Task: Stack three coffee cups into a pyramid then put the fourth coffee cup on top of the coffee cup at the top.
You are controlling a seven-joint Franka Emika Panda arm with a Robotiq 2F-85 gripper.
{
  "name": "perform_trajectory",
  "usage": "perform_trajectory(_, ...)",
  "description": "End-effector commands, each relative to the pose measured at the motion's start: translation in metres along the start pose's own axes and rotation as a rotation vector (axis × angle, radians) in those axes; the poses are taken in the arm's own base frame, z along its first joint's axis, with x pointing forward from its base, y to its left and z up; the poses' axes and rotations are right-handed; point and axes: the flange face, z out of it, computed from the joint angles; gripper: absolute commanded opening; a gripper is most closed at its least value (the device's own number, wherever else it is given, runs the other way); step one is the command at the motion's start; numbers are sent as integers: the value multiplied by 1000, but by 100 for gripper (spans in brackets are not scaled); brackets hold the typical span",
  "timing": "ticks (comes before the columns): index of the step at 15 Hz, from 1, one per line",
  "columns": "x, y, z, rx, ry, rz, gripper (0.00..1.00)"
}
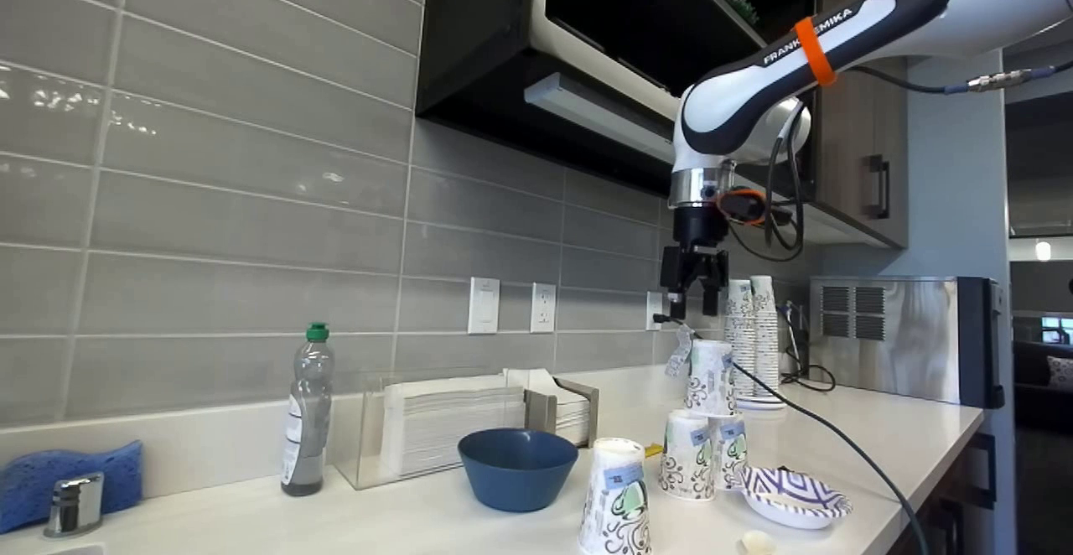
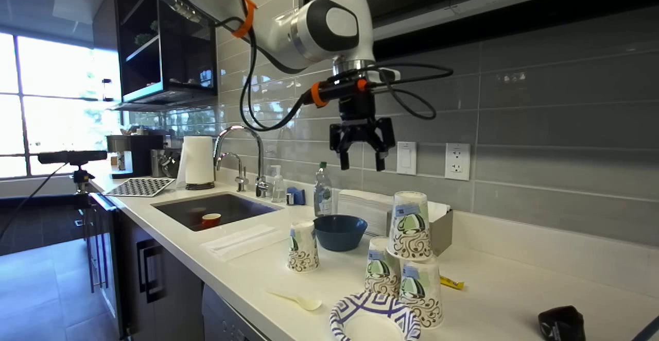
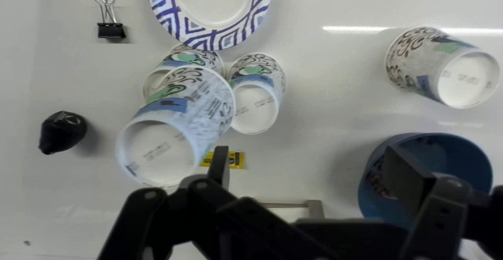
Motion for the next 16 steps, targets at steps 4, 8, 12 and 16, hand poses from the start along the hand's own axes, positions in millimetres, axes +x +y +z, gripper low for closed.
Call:
perform_trajectory(4, -2, -18, 10, 5, -17, -47, 100)
perform_trajectory(8, -3, -16, 9, 5, -16, -52, 100)
perform_trajectory(12, -15, -49, 14, 26, -26, -146, 100)
perform_trajectory(16, -29, -90, 31, 60, -59, -283, 100)
